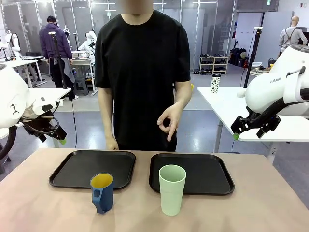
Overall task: Sort and store the cups by type.
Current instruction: Pick up the Reusable plastic cup.
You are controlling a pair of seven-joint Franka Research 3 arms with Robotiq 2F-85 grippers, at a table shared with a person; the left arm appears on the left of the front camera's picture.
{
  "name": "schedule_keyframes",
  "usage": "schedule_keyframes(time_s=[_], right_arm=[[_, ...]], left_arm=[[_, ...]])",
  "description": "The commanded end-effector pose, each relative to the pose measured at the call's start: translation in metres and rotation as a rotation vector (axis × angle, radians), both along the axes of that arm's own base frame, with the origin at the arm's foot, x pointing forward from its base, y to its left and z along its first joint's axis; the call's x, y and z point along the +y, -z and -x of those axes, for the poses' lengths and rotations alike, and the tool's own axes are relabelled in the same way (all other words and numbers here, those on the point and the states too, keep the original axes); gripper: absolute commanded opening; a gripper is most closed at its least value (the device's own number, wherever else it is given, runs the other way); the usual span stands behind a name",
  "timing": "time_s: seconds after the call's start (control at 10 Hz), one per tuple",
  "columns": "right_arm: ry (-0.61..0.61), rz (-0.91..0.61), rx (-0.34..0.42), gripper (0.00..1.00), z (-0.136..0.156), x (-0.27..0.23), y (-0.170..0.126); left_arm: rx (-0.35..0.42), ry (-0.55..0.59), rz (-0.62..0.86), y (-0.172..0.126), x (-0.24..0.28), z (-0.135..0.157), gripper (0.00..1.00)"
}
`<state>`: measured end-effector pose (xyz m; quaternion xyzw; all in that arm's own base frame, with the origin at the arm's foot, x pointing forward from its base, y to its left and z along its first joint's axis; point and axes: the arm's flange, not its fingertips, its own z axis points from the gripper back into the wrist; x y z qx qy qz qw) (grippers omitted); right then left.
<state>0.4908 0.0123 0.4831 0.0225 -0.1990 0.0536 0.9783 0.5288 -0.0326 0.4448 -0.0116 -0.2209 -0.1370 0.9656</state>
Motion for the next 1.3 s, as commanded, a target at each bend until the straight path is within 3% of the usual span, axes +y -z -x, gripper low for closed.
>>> schedule_keyframes(time_s=[0.0, 1.2], right_arm=[[0.002, 0.006, -0.007, 1.0, 0.0013, -0.002, -0.0006], [0.002, 0.006, -0.007, 1.0, 0.0013, -0.002, -0.0006]], left_arm=[[-0.001, -0.003, 0.005, -0.0008, 0.0023, 0.0012, 1.0], [-0.001, -0.003, 0.005, -0.0008, 0.0023, 0.0012, 1.0]])
